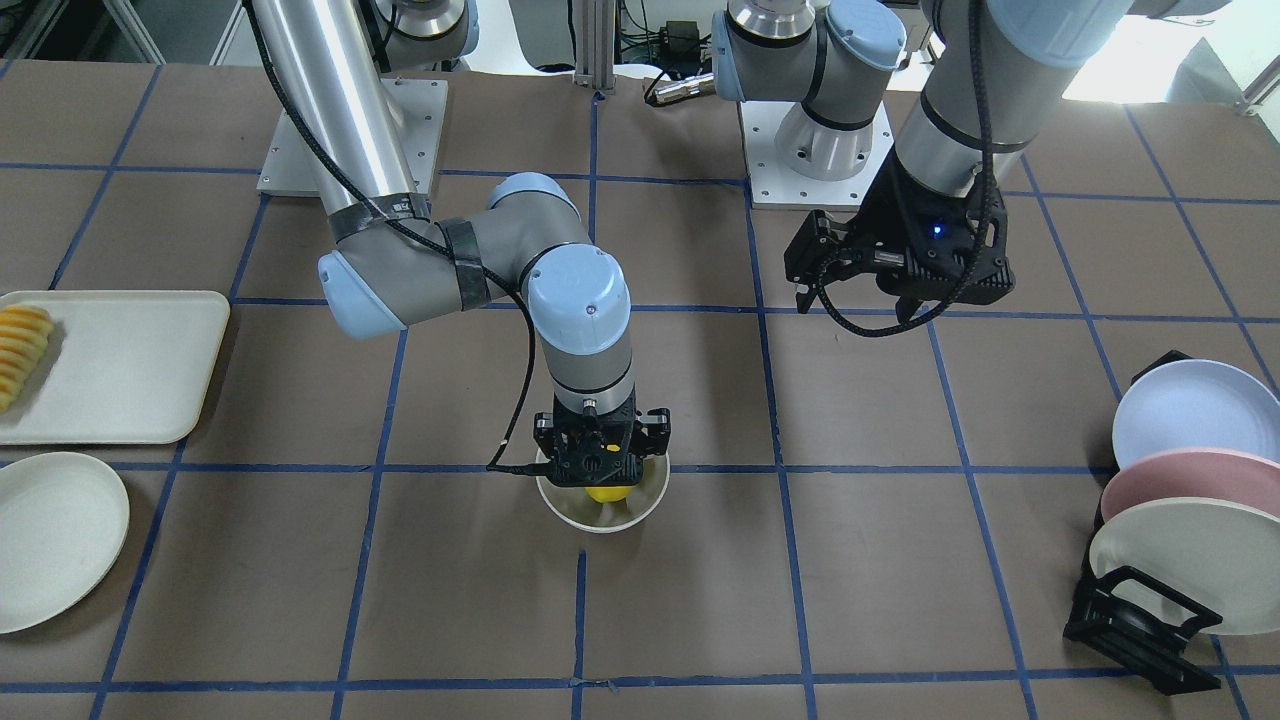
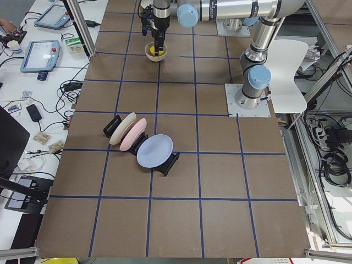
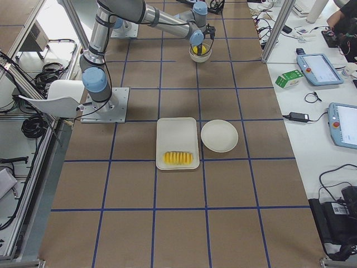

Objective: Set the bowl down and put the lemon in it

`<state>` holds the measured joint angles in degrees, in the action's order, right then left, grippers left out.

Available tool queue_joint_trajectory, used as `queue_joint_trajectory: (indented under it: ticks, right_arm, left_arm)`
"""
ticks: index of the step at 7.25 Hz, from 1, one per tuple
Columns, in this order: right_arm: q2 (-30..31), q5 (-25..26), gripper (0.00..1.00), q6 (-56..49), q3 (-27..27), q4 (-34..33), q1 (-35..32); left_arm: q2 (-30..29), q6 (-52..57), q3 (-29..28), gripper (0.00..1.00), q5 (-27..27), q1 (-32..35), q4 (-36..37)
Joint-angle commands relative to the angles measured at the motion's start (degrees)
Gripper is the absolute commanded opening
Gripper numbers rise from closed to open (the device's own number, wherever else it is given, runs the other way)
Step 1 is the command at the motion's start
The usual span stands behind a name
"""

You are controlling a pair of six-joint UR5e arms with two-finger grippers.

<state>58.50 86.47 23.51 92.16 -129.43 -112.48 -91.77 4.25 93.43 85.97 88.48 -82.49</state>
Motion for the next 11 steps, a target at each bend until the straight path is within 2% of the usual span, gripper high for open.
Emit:
queue_joint_trajectory:
  ticks: [1, 3, 6, 7, 11]
  right_arm:
    - [2.65, 0.72, 1.0, -0.21, 0.13, 1.02, 1.03]
    - [11.93, 0.99, 1.0, -4.31, -0.22, 10.28, 6.54]
    - [27.93, 0.98, 1.0, -17.76, -0.22, 30.13, 16.57]
    - [31.37, 0.9, 1.0, -18.23, -0.05, 32.9, 18.68]
    - [31.67, 1.34, 1.0, -19.73, 0.56, 33.45, 19.84]
  left_arm:
    - [0.45, -0.81, -0.35, 1.0, 0.61, -0.15, -0.91]
    - [0.27, -2.58, -1.75, 1.0, 2.44, -0.15, -3.53]
    - [-0.96, -2.84, -5.88, 1.0, 2.54, -0.59, -6.54]
    - [-0.09, -2.84, -4.76, 1.0, 2.45, -0.5, -6.54]
    - [-1.39, -3.18, -5.61, 1.0, 2.63, -0.15, -6.28]
